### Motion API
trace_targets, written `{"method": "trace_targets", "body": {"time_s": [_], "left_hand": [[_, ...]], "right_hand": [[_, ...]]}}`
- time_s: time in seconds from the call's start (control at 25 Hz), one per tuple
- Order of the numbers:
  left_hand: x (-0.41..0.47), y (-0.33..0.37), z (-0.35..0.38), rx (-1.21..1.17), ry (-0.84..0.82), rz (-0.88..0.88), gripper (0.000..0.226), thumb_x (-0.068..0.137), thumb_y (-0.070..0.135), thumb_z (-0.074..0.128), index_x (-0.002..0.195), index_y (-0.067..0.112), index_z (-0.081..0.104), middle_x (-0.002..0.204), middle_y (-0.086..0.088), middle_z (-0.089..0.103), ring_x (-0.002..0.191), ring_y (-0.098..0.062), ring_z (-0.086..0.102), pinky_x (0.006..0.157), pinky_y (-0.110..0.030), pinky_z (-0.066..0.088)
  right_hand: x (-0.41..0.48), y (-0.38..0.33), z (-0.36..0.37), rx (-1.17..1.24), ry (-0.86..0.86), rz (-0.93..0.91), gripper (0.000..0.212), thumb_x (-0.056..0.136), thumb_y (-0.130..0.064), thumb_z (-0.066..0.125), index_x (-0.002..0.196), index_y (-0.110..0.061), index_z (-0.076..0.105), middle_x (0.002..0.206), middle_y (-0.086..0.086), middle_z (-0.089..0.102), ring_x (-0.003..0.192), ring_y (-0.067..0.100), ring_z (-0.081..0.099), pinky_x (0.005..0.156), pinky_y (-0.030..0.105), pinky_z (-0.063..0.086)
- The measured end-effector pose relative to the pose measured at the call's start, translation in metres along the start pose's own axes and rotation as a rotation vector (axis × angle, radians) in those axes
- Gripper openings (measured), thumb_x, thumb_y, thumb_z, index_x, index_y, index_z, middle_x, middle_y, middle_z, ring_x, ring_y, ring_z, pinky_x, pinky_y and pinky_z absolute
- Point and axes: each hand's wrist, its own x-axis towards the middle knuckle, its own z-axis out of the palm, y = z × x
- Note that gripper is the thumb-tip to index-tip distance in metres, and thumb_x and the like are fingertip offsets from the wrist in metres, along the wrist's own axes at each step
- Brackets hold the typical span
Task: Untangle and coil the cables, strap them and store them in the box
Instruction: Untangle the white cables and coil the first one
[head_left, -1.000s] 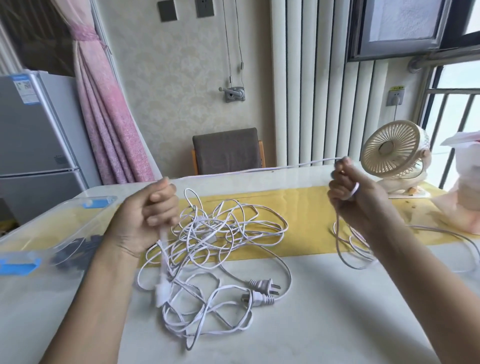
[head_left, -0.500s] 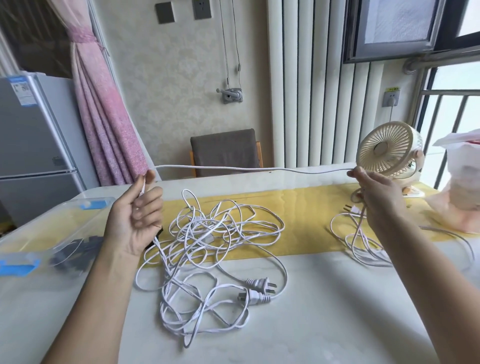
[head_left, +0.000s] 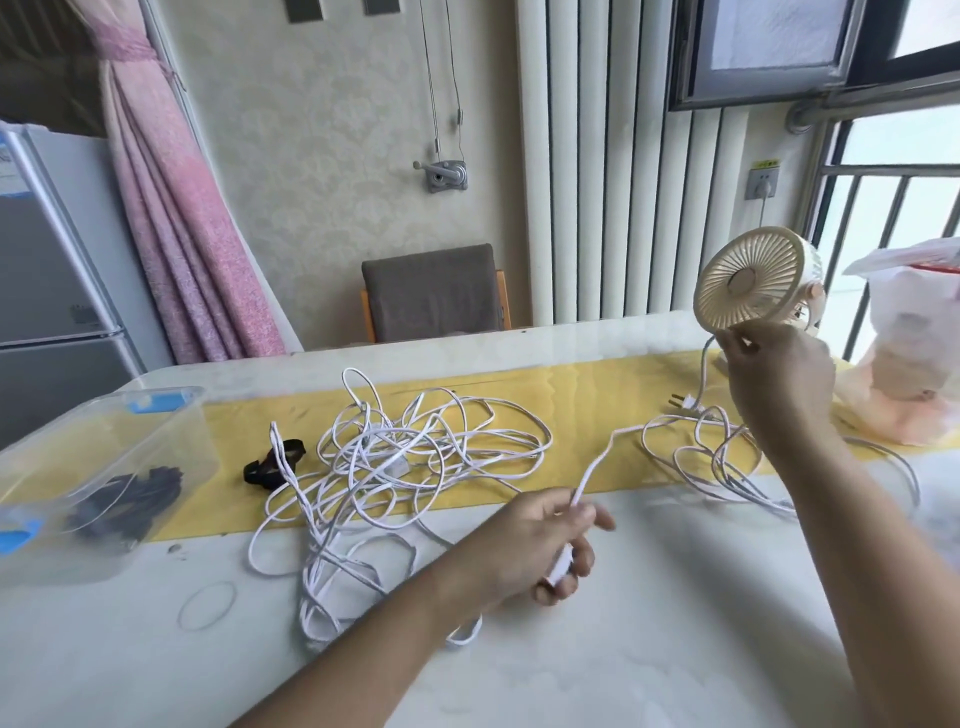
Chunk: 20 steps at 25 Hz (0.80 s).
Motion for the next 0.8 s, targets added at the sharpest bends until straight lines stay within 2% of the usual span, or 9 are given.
{"method": "trace_targets", "body": {"time_s": [0.12, 0.24, 0.36, 0.44, 0.52, 0.6, 0.68, 0.8], "left_hand": [[0.005, -0.012, 0.006, 0.281, 0.133, 0.023, 0.023, 0.101, 0.023, 0.04, 0.086, 0.018, 0.056, 0.068, -0.003, 0.057, 0.052, -0.015, 0.054, 0.051, -0.023, 0.044], [0.016, -0.014, -0.012, 0.724, 0.35, 0.126, 0.027, 0.099, 0.025, 0.036, 0.087, 0.017, 0.06, 0.084, -0.017, 0.067, 0.077, -0.033, 0.062, 0.065, -0.03, 0.047], [0.028, -0.015, -0.052, 0.941, 0.545, 0.084, 0.031, 0.097, 0.028, 0.034, 0.093, 0.015, 0.062, 0.09, -0.012, 0.07, 0.087, -0.03, 0.063, 0.076, -0.035, 0.048], [0.032, -0.019, -0.076, 0.988, 0.659, 0.028, 0.028, 0.099, 0.023, 0.036, 0.09, 0.019, 0.062, 0.087, -0.007, 0.071, 0.087, -0.027, 0.064, 0.079, -0.034, 0.047], [0.031, -0.025, -0.087, 0.869, 0.659, 0.048, 0.027, 0.098, 0.019, 0.038, 0.08, 0.022, 0.057, 0.073, 0.0, 0.069, 0.073, -0.022, 0.064, 0.075, -0.034, 0.05], [0.027, -0.026, -0.085, 0.648, 0.576, 0.128, 0.028, 0.098, 0.014, 0.041, 0.078, 0.022, 0.059, 0.06, 0.005, 0.061, 0.056, -0.016, 0.058, 0.065, -0.033, 0.051], [0.018, -0.017, -0.077, 0.42, 0.529, 0.232, 0.027, 0.1, 0.013, 0.042, 0.08, 0.013, 0.061, 0.053, 0.005, 0.05, 0.046, -0.015, 0.049, 0.053, -0.028, 0.045], [0.006, 0.007, -0.066, -0.018, 0.453, 0.234, 0.036, 0.1, 0.023, 0.04, 0.07, 0.008, 0.052, 0.048, 0.001, 0.033, 0.035, -0.013, 0.034, 0.038, -0.02, 0.034]], "right_hand": [[-0.003, 0.0, 0.009, -0.102, -0.051, -0.086, 0.021, 0.089, -0.014, 0.052, 0.088, -0.001, 0.069, 0.088, 0.029, 0.063, 0.084, 0.043, 0.055, 0.068, 0.041, 0.038], [-0.006, -0.001, 0.012, -0.118, -0.116, -0.103, 0.019, 0.084, -0.005, 0.049, 0.082, -0.006, 0.068, 0.086, 0.026, 0.064, 0.082, 0.041, 0.053, 0.067, 0.039, 0.034], [-0.013, -0.005, 0.015, -0.19, -0.119, -0.096, 0.024, 0.088, -0.006, 0.047, 0.098, -0.011, 0.069, 0.101, 0.021, 0.062, 0.098, 0.039, 0.051, 0.083, 0.042, 0.032], [-0.019, -0.011, 0.02, -0.249, -0.118, -0.134, 0.027, 0.091, -0.008, 0.047, 0.108, -0.014, 0.066, 0.108, 0.018, 0.06, 0.106, 0.036, 0.048, 0.09, 0.042, 0.027], [-0.022, -0.014, 0.025, -0.267, -0.183, -0.186, 0.029, 0.088, -0.005, 0.049, 0.11, -0.016, 0.066, 0.108, 0.014, 0.062, 0.106, 0.034, 0.05, 0.09, 0.04, 0.024], [-0.024, -0.013, 0.028, -0.275, -0.301, -0.18, 0.03, 0.084, -0.002, 0.05, 0.104, -0.017, 0.067, 0.103, 0.011, 0.067, 0.1, 0.032, 0.055, 0.087, 0.037, 0.027], [-0.024, -0.011, 0.03, -0.314, -0.375, -0.179, 0.029, 0.082, -0.001, 0.05, 0.101, -0.015, 0.068, 0.101, 0.013, 0.068, 0.099, 0.033, 0.056, 0.084, 0.035, 0.032], [-0.028, -0.018, 0.027, -0.204, -0.368, -0.249, 0.047, 0.079, 0.003, 0.052, 0.123, -0.013, 0.058, 0.12, 0.015, 0.058, 0.109, 0.034, 0.051, 0.089, 0.034, 0.036]]}}
